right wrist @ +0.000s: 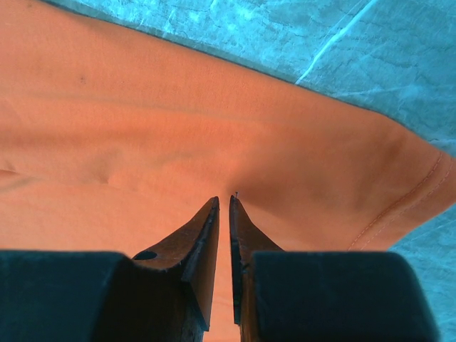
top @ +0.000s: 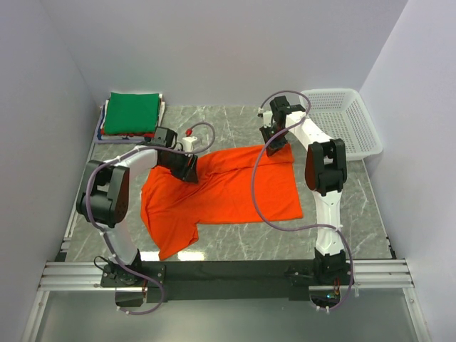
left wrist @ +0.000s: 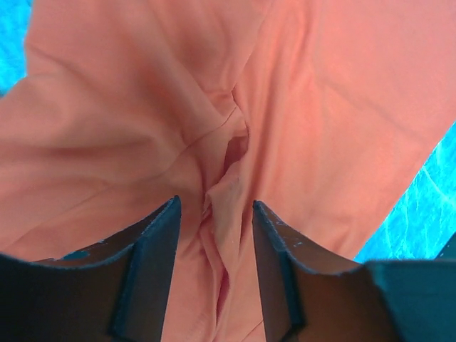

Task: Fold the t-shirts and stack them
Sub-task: Fold the tshirt

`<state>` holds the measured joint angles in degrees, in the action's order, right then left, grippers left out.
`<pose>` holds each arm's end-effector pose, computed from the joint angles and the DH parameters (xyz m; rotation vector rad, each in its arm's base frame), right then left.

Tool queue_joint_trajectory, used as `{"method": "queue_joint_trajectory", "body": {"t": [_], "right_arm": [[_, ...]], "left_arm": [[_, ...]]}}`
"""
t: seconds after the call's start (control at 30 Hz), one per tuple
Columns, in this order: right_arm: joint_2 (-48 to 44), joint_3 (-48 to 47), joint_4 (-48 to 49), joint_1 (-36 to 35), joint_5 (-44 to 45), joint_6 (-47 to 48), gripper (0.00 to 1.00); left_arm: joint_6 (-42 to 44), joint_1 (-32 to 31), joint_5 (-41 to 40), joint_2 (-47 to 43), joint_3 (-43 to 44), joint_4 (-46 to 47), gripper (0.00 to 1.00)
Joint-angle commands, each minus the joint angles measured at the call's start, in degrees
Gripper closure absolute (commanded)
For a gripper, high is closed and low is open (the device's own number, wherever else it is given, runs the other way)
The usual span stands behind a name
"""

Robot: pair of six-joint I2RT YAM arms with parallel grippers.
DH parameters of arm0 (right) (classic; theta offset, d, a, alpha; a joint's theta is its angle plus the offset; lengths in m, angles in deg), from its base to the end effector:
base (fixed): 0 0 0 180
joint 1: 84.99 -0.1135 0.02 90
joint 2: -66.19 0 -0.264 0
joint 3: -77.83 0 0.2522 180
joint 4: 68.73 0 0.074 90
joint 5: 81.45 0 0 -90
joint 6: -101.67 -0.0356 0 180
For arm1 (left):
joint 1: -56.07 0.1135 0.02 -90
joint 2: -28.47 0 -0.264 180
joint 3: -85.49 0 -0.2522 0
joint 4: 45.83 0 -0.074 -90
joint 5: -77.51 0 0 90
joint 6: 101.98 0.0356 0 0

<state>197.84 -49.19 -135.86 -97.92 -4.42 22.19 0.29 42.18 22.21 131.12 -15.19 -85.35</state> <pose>0.4669 0.1154 0.1872 -0.6213 2.7414 0.3289 0.3412 -0.1053 0.1793 0.7693 2.4559 -0.8104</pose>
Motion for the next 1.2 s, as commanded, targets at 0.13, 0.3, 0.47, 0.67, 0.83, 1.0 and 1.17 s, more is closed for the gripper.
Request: {"method": "queue_joint_trajectory", "body": {"t": [0.13, 0.3, 0.47, 0.67, 0.83, 1.0, 1.17], "right_arm": [[0.1, -2.1, -0.3, 0.5, 1.1, 1.0, 0.82], [0.5, -2.3, -0.4, 0.4, 1.1, 1.1, 0.82], [1.2, -3.6, -1.4, 0.4, 1.3, 1.5, 0.83], [0.4, -3.6, -0.3, 0.5, 2.4, 2.0, 0.84], [0.8, -3.9, 1.3, 0.4, 3.2, -0.1, 0.85], [2.8, -5.6, -0.3, 0.5, 3.7, -1.8, 0.89], [4.8, -7.4, -2.9, 0.4, 3.4, -2.3, 0.89]], "left_arm": [[3.0, -3.3, 4.5, -2.5, 1.4, -2.0, 0.56], [4.2, -5.3, 3.9, -5.2, -0.6, -2.4, 0.58], [8.2, -5.9, 6.6, -3.0, 0.2, -7.5, 0.64], [5.8, 4.4, 8.1, -3.3, 4.0, -6.2, 0.55], [1.5, 10.9, 0.9, -1.0, 7.5, -0.5, 0.53], [-2.8, 13.2, -2.5, 5.0, 10.2, 1.9, 0.54], [-7.0, 16.1, -5.0, 10.1, 10.5, 4.7, 0.57]]}}
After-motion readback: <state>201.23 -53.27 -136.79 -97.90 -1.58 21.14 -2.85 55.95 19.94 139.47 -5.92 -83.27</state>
